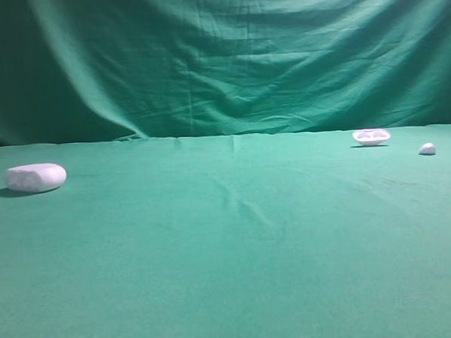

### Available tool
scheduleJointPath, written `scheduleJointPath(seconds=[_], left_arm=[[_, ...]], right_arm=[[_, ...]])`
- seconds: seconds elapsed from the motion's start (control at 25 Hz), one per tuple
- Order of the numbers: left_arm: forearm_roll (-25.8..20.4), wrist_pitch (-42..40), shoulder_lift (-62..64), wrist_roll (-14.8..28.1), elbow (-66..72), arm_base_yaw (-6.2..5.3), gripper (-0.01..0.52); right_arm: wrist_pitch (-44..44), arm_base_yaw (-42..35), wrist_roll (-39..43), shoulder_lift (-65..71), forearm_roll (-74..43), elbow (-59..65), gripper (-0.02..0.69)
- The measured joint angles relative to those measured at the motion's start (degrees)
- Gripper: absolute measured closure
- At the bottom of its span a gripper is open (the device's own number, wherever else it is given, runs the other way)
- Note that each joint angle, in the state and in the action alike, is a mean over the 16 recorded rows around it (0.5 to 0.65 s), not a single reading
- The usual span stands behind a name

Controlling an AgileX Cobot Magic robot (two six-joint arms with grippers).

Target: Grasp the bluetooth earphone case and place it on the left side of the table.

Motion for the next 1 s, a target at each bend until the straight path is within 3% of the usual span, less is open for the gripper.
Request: scheduleJointPath(seconds=[1.0], left_arm=[[0.0,0.0,0.0,0.0,0.0,0.0,0.514]], right_arm=[[-0.18,0.0,0.0,0.0,0.0,0.0,0.665]])
